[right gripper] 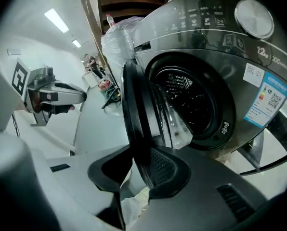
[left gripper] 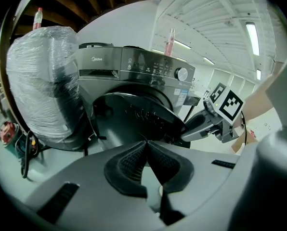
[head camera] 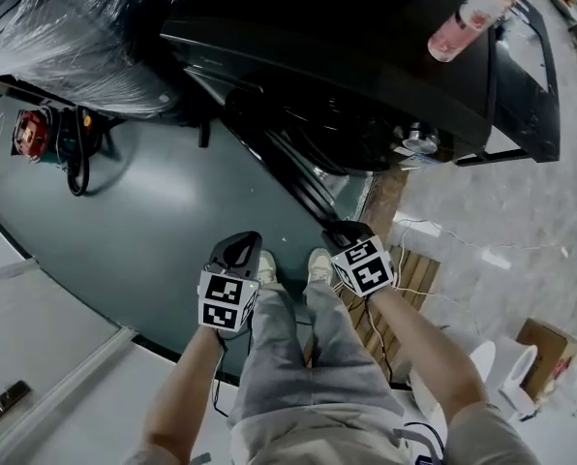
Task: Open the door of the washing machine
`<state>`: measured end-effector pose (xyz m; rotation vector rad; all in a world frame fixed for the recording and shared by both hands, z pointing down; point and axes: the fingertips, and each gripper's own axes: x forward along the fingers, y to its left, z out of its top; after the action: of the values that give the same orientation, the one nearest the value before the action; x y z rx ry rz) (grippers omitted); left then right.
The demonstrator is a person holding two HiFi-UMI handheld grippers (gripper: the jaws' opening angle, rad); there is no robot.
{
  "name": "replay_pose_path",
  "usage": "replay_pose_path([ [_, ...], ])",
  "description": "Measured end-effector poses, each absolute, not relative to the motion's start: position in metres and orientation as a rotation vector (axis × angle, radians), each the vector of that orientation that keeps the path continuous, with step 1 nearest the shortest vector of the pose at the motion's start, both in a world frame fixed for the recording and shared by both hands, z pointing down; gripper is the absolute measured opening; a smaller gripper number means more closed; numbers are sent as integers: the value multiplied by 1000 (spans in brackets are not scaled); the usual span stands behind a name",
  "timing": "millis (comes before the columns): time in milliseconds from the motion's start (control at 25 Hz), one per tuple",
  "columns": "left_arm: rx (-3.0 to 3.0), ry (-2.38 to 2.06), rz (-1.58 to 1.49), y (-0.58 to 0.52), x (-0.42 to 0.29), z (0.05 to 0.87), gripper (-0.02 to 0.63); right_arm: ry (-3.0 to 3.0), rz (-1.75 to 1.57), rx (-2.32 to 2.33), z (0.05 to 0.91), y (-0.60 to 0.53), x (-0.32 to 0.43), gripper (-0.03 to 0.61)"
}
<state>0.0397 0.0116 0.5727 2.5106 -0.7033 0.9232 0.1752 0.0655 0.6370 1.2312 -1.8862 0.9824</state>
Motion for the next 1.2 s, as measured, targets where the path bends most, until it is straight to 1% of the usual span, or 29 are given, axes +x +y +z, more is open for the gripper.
replay_pose_path([
  [360,2429,-820,915,31,-33,586,21,-1891,1033,1137,643,86,93,135],
  [600,2356,-914,907,38,-86,590,21,-1867,1116,1169,646,91,39,141],
  [1200,2105,-1203,829,41,-211,613,21,-1835,1251,1184,653,66,-95,144],
])
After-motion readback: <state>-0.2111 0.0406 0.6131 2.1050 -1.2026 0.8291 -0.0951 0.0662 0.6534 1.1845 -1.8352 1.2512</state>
